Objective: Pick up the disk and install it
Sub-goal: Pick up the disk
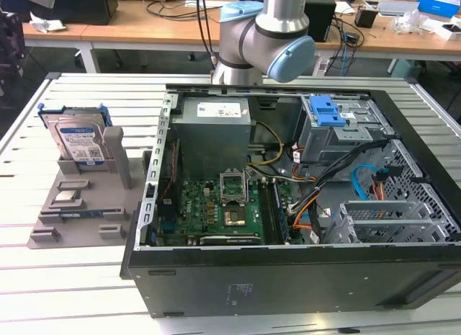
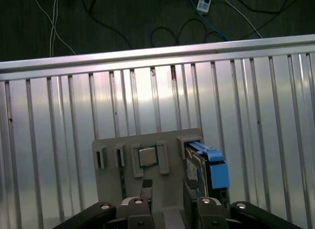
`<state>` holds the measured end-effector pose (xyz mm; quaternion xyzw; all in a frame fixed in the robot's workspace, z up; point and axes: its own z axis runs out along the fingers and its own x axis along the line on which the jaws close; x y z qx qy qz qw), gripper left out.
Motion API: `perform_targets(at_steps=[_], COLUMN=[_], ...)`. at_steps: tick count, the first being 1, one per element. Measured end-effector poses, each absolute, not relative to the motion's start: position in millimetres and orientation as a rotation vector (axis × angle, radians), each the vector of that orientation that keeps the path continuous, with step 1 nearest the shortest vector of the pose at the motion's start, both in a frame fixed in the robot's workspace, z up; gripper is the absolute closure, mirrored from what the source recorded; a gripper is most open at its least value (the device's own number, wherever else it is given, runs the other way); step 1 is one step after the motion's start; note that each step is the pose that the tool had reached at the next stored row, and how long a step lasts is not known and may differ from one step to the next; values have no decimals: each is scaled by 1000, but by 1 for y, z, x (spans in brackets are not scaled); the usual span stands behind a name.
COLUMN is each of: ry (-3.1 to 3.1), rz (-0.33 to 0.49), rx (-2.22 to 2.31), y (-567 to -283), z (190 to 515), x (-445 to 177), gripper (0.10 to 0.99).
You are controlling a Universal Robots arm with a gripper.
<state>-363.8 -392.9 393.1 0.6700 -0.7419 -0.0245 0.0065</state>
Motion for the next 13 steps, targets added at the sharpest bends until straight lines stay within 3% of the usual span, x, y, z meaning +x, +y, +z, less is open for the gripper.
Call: perform_targets(at_steps=[3,13], ry=[-2321,-2321], rz=[-77,-77], rx=[2096,2096], y=[-393,-373], z=[393,393], x=[-364,-363], gripper=[545,545])
